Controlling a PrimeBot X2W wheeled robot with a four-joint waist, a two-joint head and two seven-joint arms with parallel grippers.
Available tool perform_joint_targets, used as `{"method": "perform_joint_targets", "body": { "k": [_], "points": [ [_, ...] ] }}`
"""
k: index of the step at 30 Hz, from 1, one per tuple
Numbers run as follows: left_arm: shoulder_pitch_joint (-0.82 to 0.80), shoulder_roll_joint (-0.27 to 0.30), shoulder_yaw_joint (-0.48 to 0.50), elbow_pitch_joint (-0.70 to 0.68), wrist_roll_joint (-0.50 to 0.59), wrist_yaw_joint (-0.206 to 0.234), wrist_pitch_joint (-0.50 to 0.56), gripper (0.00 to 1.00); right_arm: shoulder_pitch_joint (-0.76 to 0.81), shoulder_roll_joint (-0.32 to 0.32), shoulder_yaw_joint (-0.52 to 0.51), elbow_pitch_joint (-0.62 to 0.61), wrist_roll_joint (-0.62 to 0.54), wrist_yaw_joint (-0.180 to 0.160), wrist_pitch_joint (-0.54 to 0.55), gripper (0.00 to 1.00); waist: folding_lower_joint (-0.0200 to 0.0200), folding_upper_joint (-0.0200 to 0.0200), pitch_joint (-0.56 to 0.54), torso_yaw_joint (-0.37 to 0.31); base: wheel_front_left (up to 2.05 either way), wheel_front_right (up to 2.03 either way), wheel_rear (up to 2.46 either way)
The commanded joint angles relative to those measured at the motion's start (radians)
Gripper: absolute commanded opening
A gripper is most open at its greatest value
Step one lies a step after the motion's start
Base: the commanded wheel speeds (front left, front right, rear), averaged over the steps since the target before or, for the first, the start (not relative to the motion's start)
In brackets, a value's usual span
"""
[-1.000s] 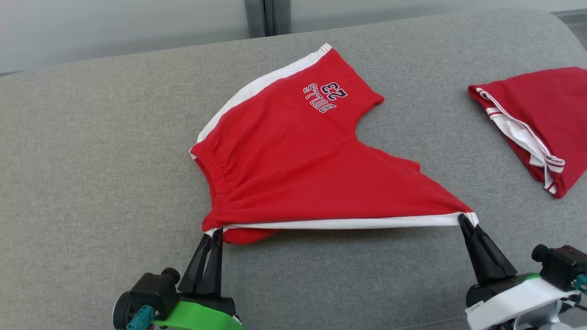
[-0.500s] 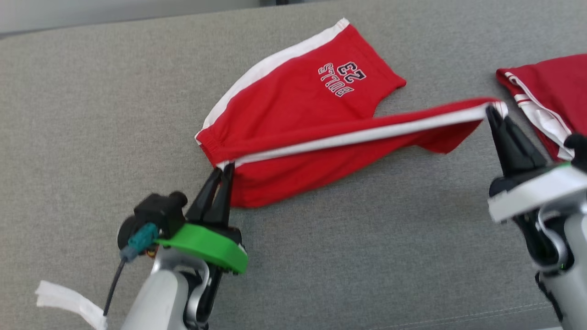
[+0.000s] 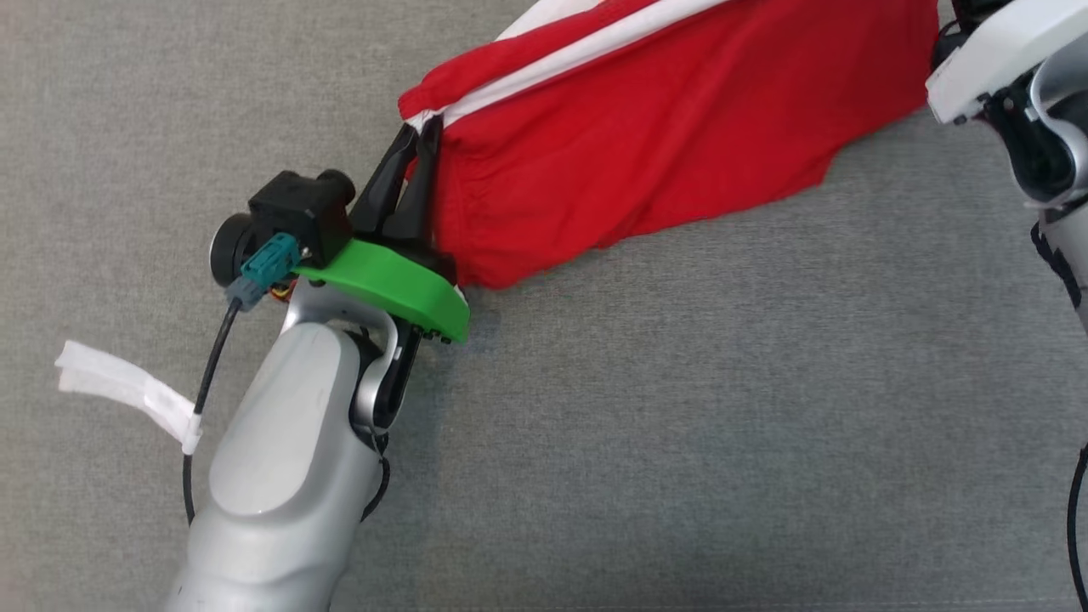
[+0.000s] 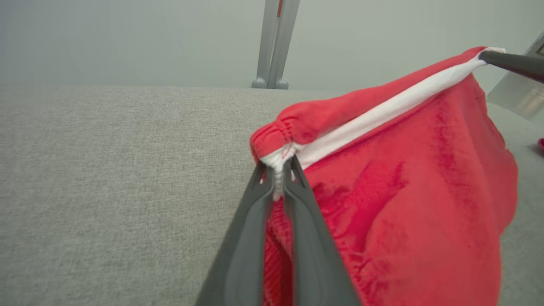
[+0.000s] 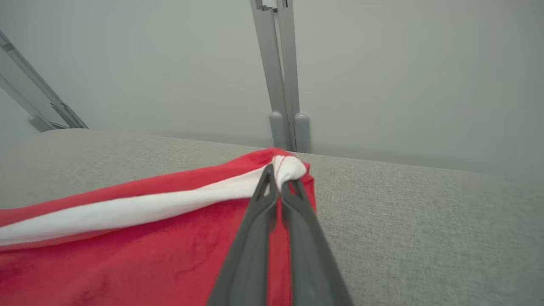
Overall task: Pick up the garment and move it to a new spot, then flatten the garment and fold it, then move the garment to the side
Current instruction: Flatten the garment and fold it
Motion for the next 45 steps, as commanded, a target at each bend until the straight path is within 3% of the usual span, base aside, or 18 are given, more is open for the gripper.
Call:
{"method": "perform_joint_targets", "body": {
  "k": [1, 9, 10, 11, 12, 13, 18, 23, 28, 34, 45],
  "points": [
    [-0.028, 0.001, -0.008, 0.014, -0.025, 0.009, -0.012, 0.00, -0.035, -0.005, 0.022, 0.031, 0.010, -0.002, -0.008, 0.00, 0.0000, 0.0000, 0.088, 0.086, 0.00, 0.00, 0.00],
    [-0.094, 0.001, -0.097, 0.084, -0.109, 0.039, -0.060, 0.00, -0.183, -0.006, 0.173, 0.235, 0.057, -0.002, -0.044, 0.00, 0.0000, 0.0000, 0.114, 0.125, 0.00, 0.00, 0.00],
    [-0.099, 0.001, -0.105, 0.089, -0.115, 0.036, -0.064, 0.00, -0.192, -0.005, 0.186, 0.248, 0.061, -0.002, -0.052, 0.12, 0.0000, 0.0000, 0.114, 0.126, 0.00, 0.00, 0.00],
    [-0.106, 0.001, -0.117, 0.098, -0.116, 0.035, -0.071, 0.13, -0.200, -0.004, 0.204, 0.264, 0.068, -0.002, -0.061, 0.57, 0.0000, 0.0000, 0.113, 0.126, 0.00, 0.00, 0.00],
    [-0.107, 0.002, -0.126, 0.107, -0.121, 0.036, -0.073, 0.47, -0.206, -0.003, 0.218, 0.272, 0.072, -0.002, -0.074, 1.00, 0.0000, 0.0000, 0.112, 0.126, 0.00, 0.00, 0.00],
    [-0.108, 0.001, -0.135, 0.115, -0.124, 0.038, -0.078, 1.00, -0.211, -0.004, 0.236, 0.282, 0.075, -0.002, -0.091, 1.00, 0.0000, 0.0000, 0.111, 0.125, 0.00, 0.00, 0.00],
    [-0.117, 0.001, -0.156, 0.135, -0.100, 0.061, -0.107, 1.00, -0.211, -0.022, 0.311, 0.303, 0.054, -0.002, -0.214, 1.00, 0.0000, 0.0000, 0.099, 0.113, 0.00, 0.00, 0.00],
    [-0.079, 0.015, -0.115, 0.093, -0.056, 0.119, -0.130, 1.00, -0.172, -0.038, 0.313, 0.276, 0.036, -0.002, -0.285, 1.00, 0.0000, 0.0000, 0.066, 0.080, 0.00, 0.00, 0.00],
    [-0.013, 0.032, -0.017, -0.040, 0.005, 0.168, -0.130, 1.00, -0.073, -0.033, 0.169, 0.132, -0.031, -0.002, -0.288, 1.00, 0.0000, 0.0000, 0.029, 0.034, 0.00, 0.00, 0.00],
    [0.071, 0.060, 0.084, -0.131, 0.070, 0.201, -0.130, 1.00, 0.137, 0.026, -0.045, -0.070, -0.137, -0.002, -0.289, 1.00, 0.0000, 0.0000, -0.031, -0.035, 0.00, 0.00, 0.00],
    [0.188, 0.111, 0.168, -0.128, 0.113, 0.205, -0.129, 1.00, 0.439, 0.137, -0.186, -0.271, -0.224, -0.002, -0.289, 1.00, 0.0000, 0.0000, -0.133, -0.162, 0.00, 0.00, 0.00]
  ]
}}
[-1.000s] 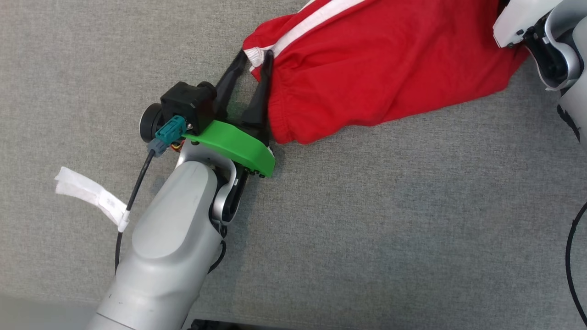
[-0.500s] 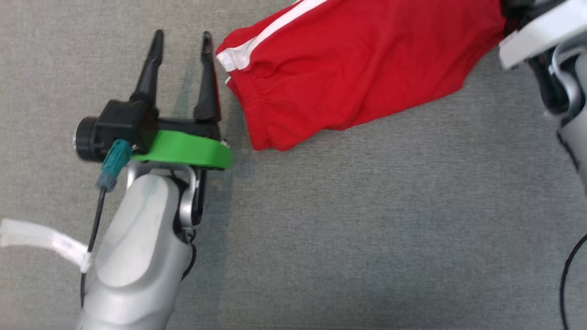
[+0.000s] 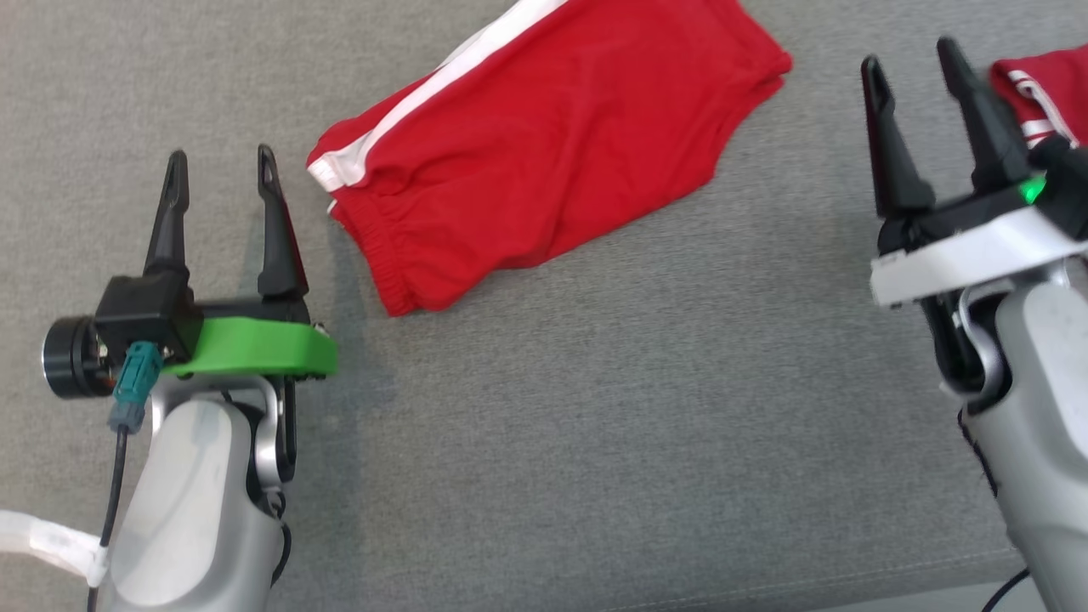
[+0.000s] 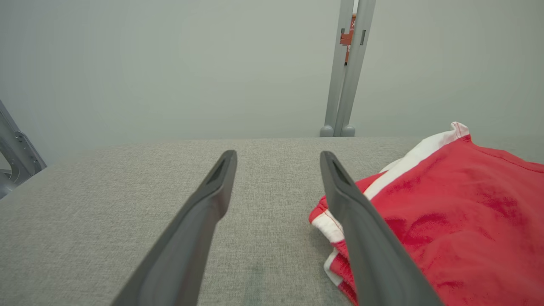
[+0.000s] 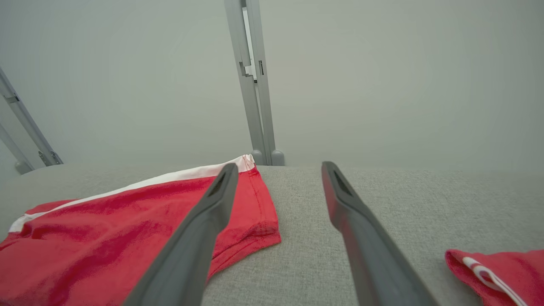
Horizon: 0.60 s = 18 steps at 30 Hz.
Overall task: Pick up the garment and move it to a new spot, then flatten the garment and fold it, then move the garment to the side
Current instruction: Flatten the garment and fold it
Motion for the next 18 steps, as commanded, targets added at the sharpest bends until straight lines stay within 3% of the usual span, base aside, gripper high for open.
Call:
{"method": "perform_joint_targets", "body": {
  "k": [1, 9, 18],
  "points": [
    [0.030, 0.011, 0.007, 0.006, 0.006, 0.003, 0.000, 1.00, 0.041, 0.009, -0.007, -0.013, -0.010, -0.001, -0.002, 1.00, 0.0000, 0.0000, -0.068, -0.066, 0.00, 0.00, 0.00],
    [0.115, 0.012, 0.026, 0.015, -0.003, 0.011, 0.000, 1.00, 0.180, 0.036, -0.040, -0.059, -0.023, -0.002, -0.002, 1.00, 0.0000, 0.0000, -0.121, -0.097, 0.00, 0.00, 0.00],
    [0.154, 0.003, 0.026, 0.022, -0.004, 0.014, 0.000, 1.00, 0.222, 0.029, -0.047, -0.061, -0.029, -0.002, -0.002, 1.00, 0.0000, 0.0000, -0.148, -0.092, 0.00, 0.00, 0.00]
  ]
}}
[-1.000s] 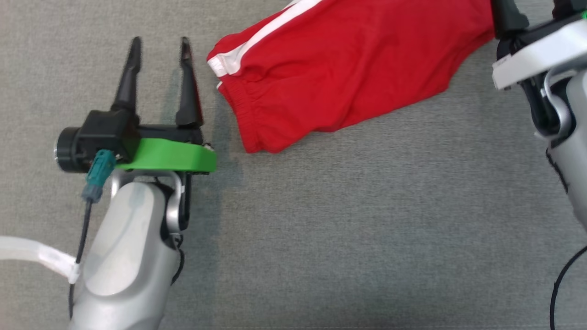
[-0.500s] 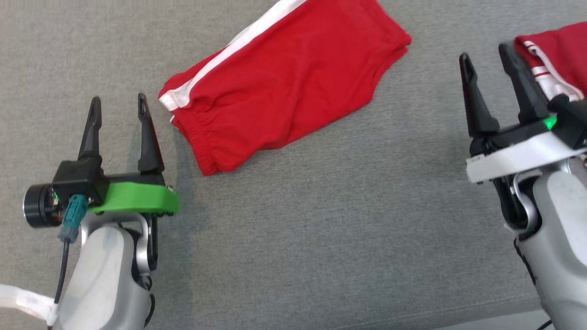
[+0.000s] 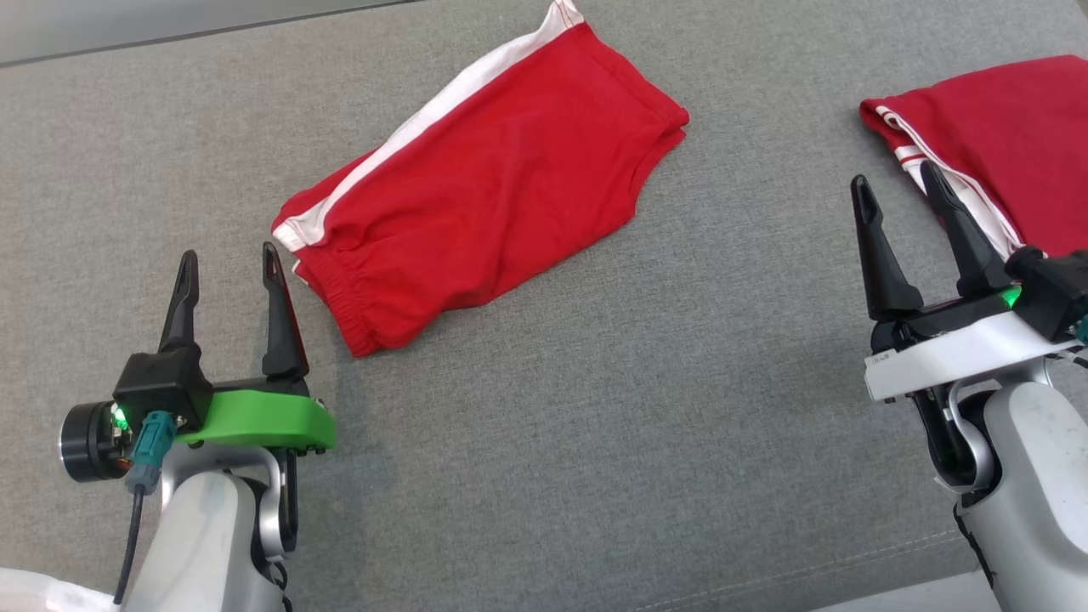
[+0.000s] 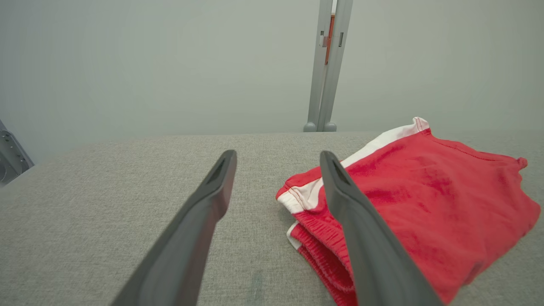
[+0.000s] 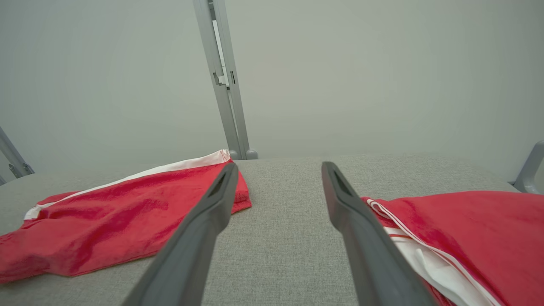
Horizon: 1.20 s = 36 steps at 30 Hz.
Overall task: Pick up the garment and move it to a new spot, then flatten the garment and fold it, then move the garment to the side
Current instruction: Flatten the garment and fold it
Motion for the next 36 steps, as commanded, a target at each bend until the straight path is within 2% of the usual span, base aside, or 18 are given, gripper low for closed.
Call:
{"method": "perform_joint_targets", "body": {
  "k": [1, 13, 23, 30, 36],
  "points": [
    [0.016, 0.002, 0.004, 0.001, -0.002, 0.005, 0.000, 1.00, 0.013, -0.003, -0.001, -0.004, -0.005, -0.002, -0.002, 1.00, 0.0000, 0.0000, -0.005, 0.001, 0.00, 0.00, 0.00],
    [-0.015, 0.003, 0.006, -0.027, 0.016, 0.014, 0.000, 1.00, -0.013, -0.014, -0.015, 0.006, -0.001, -0.002, 0.007, 1.00, 0.0000, 0.0000, 0.022, 0.028, 0.00, 0.00, 0.00],
    [-0.088, -0.029, -0.021, -0.106, 0.047, 0.011, 0.000, 1.00, -0.168, -0.051, 0.024, 0.094, 0.020, -0.002, 0.031, 1.00, 0.0000, 0.0000, 0.162, 0.133, 0.00, 0.00, 0.00],
    [-0.132, -0.063, -0.043, -0.124, 0.061, -0.002, 0.000, 1.00, -0.324, -0.059, 0.113, 0.265, 0.045, -0.002, 0.058, 1.00, 0.0000, 0.0000, 0.224, 0.209, 0.00, 0.00, 0.00],
    [-0.134, -0.078, -0.042, -0.120, 0.068, -0.011, 0.000, 1.00, -0.434, -0.051, 0.174, 0.465, 0.082, -0.002, 0.084, 1.00, 0.0000, 0.0000, 0.220, 0.227, 0.00, 0.00, 0.00]
  ]
}}
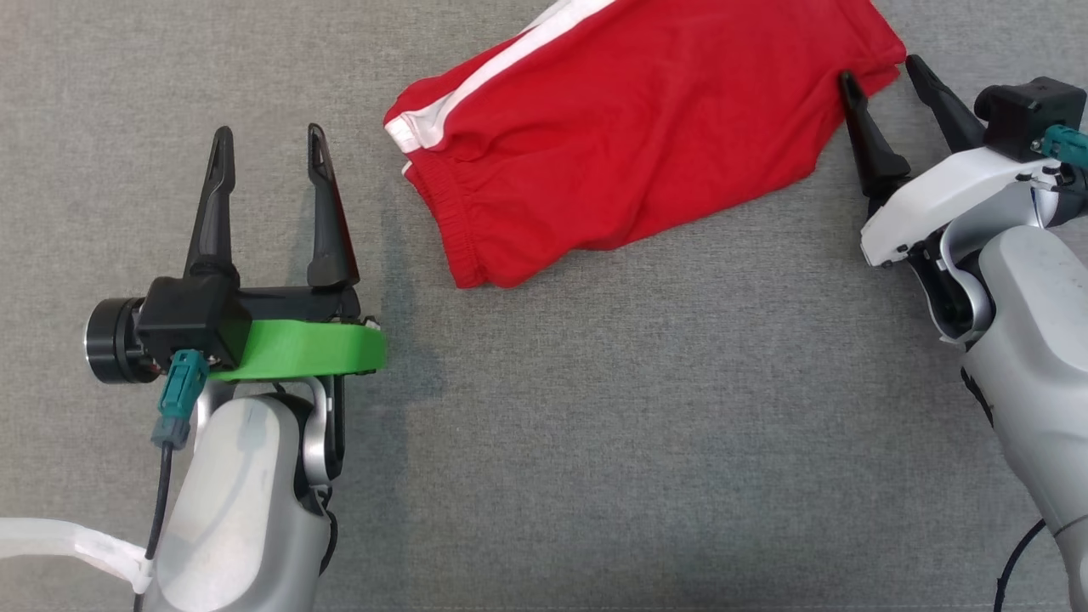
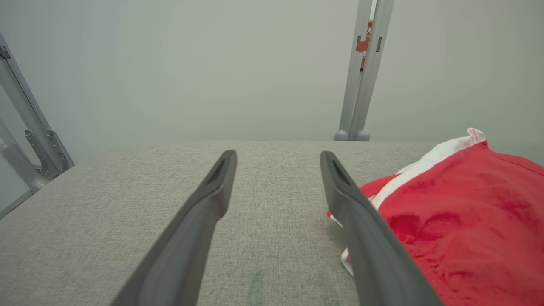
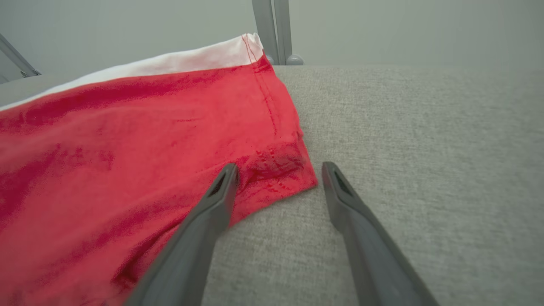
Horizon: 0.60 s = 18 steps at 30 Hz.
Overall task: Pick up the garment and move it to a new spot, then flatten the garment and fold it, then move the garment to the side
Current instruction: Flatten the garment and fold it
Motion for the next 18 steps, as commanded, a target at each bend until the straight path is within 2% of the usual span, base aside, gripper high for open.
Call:
{"method": "perform_joint_targets", "body": {
  "k": [1, 5, 6, 7, 8, 14, 18],
  "points": [
    [-0.009, -0.003, 0.002, 0.002, 0.009, -0.003, 0.000, 1.00, -0.019, 0.000, 0.007, 0.034, 0.011, -0.002, 0.012, 1.00, 0.0000, 0.0000, 0.012, 0.020, 0.00, 0.00, 0.00],
    [0.001, -0.009, 0.008, 0.005, 0.015, -0.008, 0.000, 1.00, -0.043, 0.010, 0.047, 0.120, 0.043, -0.002, 0.042, 1.00, 0.0000, 0.0000, 0.003, 0.015, 0.00, 0.00, 0.00],
    [0.004, -0.010, 0.012, 0.006, 0.014, -0.008, 0.000, 1.00, -0.046, 0.013, 0.060, 0.134, 0.056, -0.002, 0.052, 0.85, 0.0000, 0.0000, -0.001, 0.012, 0.00, 0.00, 0.00],
    [0.007, -0.010, 0.016, 0.008, 0.016, -0.010, 0.000, 1.00, -0.047, 0.017, 0.075, 0.143, 0.072, -0.002, 0.061, 0.39, 0.0000, 0.0000, -0.004, 0.009, 0.00, 0.00, 0.00],
    [0.010, -0.010, 0.018, 0.009, 0.017, -0.012, 0.000, 1.00, -0.049, 0.016, 0.084, 0.144, 0.082, -0.002, 0.055, 0.00, 0.0000, 0.0000, -0.008, 0.006, 0.00, 0.00, 0.00],
    [0.029, -0.012, 0.031, 0.018, 0.025, -0.018, 0.000, 1.00, -0.027, -0.003, 0.121, 0.121, 0.140, -0.002, -0.027, 0.00, 0.0000, 0.0000, -0.042, -0.017, 0.00, 0.00, 0.00],
    [0.055, -0.012, 0.043, 0.031, 0.028, -0.024, 0.000, 1.00, 0.054, 0.002, 0.115, 0.096, 0.182, -0.002, -0.065, 0.00, 0.0000, 0.0000, -0.083, -0.037, 0.00, 0.00, 0.00]
  ]
}}
